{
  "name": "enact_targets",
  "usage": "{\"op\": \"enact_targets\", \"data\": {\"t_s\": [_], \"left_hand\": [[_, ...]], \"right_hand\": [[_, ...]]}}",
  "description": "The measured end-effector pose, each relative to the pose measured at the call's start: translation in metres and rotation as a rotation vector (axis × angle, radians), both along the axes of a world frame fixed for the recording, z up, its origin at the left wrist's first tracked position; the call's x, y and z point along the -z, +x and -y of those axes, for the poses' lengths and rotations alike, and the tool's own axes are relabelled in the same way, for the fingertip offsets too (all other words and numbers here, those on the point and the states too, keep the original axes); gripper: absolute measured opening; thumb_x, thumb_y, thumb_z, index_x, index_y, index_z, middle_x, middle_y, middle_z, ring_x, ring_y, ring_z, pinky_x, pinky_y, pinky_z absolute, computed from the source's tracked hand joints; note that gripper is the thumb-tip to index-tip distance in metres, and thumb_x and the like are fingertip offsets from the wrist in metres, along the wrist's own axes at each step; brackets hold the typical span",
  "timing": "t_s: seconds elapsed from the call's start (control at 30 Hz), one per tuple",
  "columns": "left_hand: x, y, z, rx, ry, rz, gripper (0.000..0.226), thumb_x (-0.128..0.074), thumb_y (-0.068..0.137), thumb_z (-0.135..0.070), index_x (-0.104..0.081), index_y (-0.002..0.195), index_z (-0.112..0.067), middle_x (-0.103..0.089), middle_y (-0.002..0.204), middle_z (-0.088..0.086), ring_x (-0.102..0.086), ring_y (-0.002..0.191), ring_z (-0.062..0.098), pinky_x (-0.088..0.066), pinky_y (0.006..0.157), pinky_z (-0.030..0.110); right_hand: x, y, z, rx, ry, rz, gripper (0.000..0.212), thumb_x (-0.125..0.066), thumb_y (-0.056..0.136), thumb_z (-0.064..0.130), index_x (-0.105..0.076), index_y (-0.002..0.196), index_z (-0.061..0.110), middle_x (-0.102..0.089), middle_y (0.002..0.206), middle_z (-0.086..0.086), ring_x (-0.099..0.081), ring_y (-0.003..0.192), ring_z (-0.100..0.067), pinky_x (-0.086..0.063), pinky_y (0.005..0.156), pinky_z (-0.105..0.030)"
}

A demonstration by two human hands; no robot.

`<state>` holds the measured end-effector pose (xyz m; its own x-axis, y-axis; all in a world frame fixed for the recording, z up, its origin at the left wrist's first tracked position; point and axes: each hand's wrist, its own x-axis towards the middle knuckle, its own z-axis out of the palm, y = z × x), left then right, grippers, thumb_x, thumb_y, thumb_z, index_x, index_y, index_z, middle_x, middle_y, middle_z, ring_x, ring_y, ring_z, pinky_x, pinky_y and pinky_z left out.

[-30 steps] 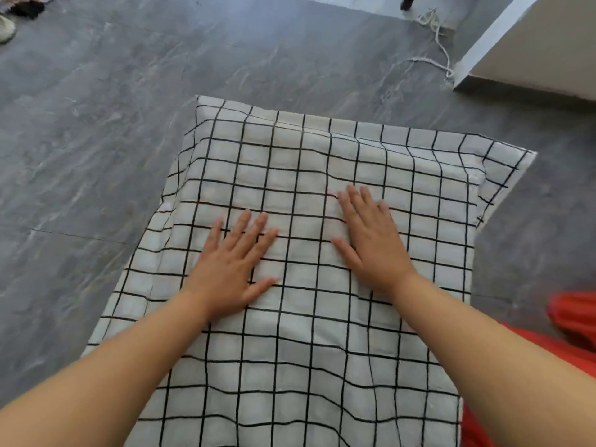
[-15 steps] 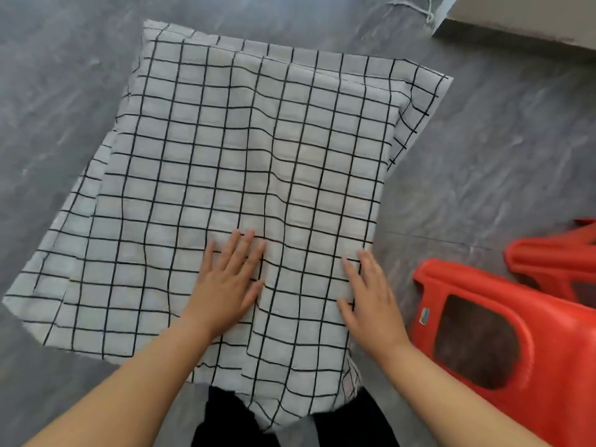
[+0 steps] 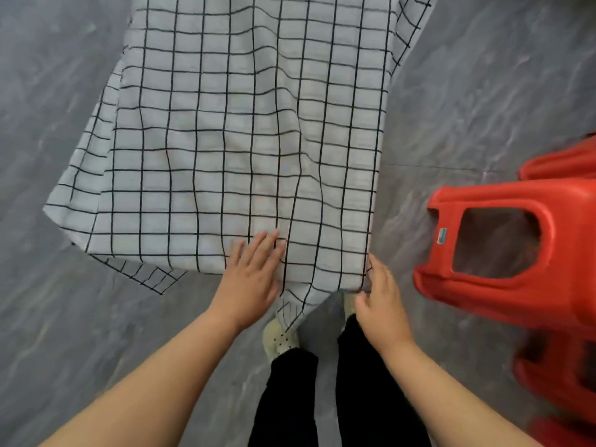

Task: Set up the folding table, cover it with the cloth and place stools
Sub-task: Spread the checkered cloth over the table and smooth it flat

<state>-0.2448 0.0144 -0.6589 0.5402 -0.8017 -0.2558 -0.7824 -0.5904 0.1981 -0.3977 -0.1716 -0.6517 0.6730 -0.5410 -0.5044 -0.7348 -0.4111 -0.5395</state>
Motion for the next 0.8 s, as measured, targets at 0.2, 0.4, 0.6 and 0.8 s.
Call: {"op": "enact_targets", "data": {"t_s": [0.2, 0.4, 0.6, 0.8], "left_hand": [[0.011, -0.009, -0.005, -0.02, 0.012, -0.019, 0.092, -0.076, 0.068, -0.023, -0.025, 0.144, -0.016, -0.037, 0.148, 0.015, -0.02, 0.137, 0.028, -0.027, 0.105, 0.059], [0.01, -0.024, 0.005, -0.115, 0.006, -0.019, 0.078, -0.076, 0.071, -0.019, -0.039, 0.139, -0.012, -0.038, 0.146, 0.017, -0.032, 0.136, 0.038, -0.027, 0.105, 0.061], [0.002, -0.022, 0.009, -0.143, 0.016, -0.053, 0.078, -0.074, 0.073, -0.024, -0.037, 0.141, -0.012, -0.04, 0.145, 0.012, -0.031, 0.136, 0.034, -0.028, 0.106, 0.056], [-0.001, -0.025, 0.009, -0.056, 0.019, -0.016, 0.083, -0.077, 0.07, -0.03, -0.037, 0.141, -0.017, -0.047, 0.139, 0.008, -0.034, 0.128, 0.026, -0.039, 0.097, 0.05]], "right_hand": [[0.022, -0.012, -0.007, -0.031, -0.12, -0.076, 0.057, -0.069, 0.077, 0.015, -0.046, 0.129, 0.005, -0.05, 0.13, -0.012, -0.045, 0.123, -0.031, -0.038, 0.102, -0.041], [0.031, -0.012, 0.009, -0.138, -0.262, 0.01, 0.018, -0.065, 0.072, 0.008, -0.059, 0.089, 0.005, -0.06, 0.095, -0.015, -0.056, 0.09, -0.037, -0.045, 0.07, -0.04], [0.015, -0.029, 0.029, -0.293, -0.365, 0.118, 0.014, -0.066, 0.069, 0.01, -0.052, 0.071, 0.012, -0.058, 0.073, -0.008, -0.058, 0.07, -0.033, -0.032, 0.056, -0.03], [0.002, -0.046, 0.059, -0.467, -0.434, 0.063, 0.027, -0.076, 0.061, 0.011, -0.05, 0.066, 0.014, -0.055, 0.065, -0.004, -0.057, 0.061, -0.031, -0.039, 0.051, -0.032]]}}
